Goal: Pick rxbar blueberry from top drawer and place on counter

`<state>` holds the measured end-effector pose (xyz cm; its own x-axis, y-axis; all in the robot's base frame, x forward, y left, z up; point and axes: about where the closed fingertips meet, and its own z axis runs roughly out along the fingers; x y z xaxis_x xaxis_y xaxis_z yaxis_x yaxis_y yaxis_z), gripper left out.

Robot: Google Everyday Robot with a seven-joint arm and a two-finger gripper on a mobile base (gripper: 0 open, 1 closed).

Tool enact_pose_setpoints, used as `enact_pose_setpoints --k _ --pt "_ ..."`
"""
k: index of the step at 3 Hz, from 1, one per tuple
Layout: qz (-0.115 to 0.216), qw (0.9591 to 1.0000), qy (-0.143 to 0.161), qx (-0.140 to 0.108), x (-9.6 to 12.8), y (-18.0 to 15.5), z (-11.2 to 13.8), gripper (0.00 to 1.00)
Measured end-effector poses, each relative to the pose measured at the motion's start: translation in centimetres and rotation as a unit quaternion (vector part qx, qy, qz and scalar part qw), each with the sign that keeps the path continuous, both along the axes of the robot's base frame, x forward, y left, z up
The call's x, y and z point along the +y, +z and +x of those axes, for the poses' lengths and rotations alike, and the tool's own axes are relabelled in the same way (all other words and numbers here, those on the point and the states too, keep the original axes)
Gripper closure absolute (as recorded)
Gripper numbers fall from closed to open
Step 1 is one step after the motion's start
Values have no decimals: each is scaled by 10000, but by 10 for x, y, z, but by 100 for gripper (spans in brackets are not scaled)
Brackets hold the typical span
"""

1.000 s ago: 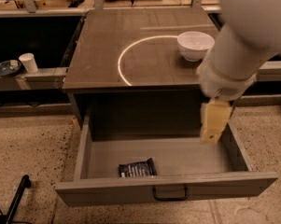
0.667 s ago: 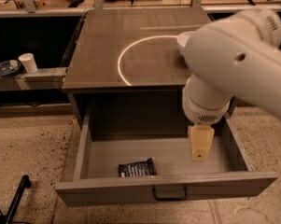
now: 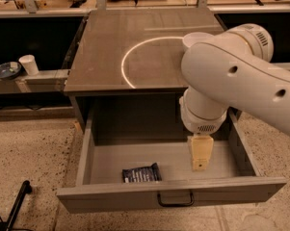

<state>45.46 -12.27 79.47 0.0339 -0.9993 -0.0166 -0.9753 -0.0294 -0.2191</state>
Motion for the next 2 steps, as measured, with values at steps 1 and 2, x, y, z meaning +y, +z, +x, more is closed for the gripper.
enact_pose_setpoints --k 1,2 --pt "33 9985 539 112 31 -27 10 0" --pt "33 9985 539 112 31 -27 10 0"
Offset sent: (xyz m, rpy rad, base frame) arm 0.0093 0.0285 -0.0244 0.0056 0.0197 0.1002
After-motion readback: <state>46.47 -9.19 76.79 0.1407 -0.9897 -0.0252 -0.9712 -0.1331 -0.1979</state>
